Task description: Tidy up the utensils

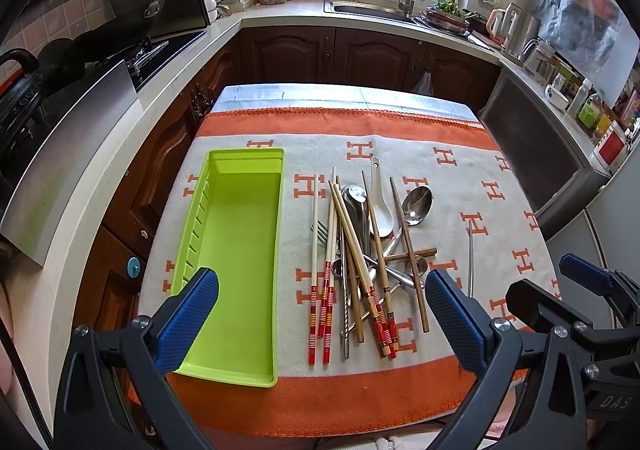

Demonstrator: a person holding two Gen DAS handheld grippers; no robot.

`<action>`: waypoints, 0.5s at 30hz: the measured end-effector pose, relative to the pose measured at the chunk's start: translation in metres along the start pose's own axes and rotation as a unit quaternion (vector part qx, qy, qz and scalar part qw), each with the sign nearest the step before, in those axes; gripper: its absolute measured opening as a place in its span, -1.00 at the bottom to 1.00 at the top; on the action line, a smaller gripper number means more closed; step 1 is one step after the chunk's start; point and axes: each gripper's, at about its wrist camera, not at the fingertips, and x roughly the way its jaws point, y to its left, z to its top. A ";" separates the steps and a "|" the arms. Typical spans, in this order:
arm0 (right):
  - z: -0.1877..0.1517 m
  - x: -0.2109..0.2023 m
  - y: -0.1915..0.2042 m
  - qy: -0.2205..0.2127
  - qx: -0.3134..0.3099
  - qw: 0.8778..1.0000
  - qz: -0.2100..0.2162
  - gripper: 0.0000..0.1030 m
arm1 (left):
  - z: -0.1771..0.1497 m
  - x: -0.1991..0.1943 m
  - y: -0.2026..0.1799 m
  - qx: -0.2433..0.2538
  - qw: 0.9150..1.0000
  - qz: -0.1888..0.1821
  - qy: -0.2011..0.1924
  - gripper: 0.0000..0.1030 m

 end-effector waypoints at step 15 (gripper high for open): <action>-0.001 0.001 0.000 0.001 0.001 1.000 0.001 0.96 | -0.002 0.001 0.001 0.001 1.000 0.002 0.002 0.98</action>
